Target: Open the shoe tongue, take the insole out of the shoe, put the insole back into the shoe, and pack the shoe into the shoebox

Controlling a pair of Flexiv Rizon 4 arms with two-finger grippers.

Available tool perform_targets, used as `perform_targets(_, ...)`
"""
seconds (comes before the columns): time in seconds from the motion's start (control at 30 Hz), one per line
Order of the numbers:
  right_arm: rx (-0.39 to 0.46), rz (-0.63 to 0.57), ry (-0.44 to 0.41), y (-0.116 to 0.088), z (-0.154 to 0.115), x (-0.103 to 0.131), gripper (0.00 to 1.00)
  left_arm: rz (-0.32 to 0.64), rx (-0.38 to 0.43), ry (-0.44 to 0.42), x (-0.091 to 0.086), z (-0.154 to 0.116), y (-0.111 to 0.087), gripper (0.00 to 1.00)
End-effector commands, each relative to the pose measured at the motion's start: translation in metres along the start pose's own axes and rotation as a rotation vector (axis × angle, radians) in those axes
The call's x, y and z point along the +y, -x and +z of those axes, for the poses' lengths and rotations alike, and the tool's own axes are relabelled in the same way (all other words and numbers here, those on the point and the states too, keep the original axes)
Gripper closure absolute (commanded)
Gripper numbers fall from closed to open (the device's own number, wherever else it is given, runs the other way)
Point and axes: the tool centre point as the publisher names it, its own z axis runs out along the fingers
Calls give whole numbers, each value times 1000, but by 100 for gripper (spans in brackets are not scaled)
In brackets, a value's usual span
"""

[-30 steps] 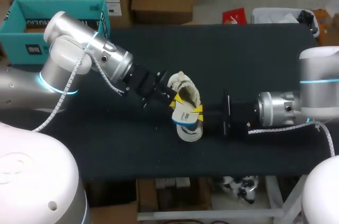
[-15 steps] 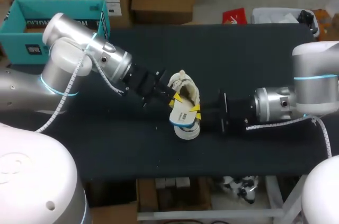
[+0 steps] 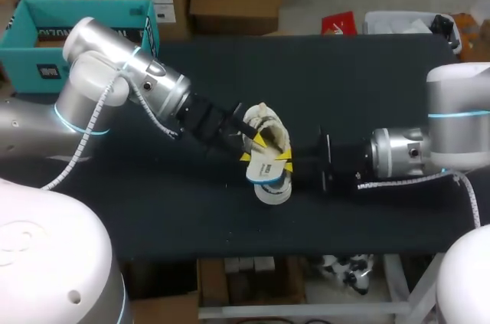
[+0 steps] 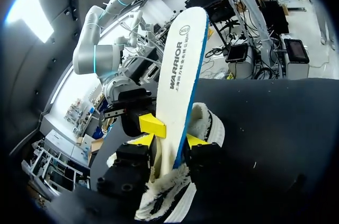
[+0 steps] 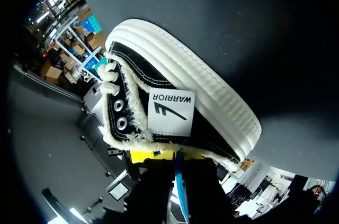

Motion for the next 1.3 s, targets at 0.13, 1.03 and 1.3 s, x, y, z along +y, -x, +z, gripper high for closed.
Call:
perform_targets(0.13, 12, -1, 2, 3, -2, 0, 100, 22, 0, -9, -15, 2, -6, 82)
perform_targets(1.03, -22, 9, 8, 12, -2, -15, 100, 31, -28, 26, -9, 6, -8, 100)
perform_targets(1.3, -33, -13, 10, 5, 2, 4, 100, 31, -52, 73, 9, 8, -4, 100)
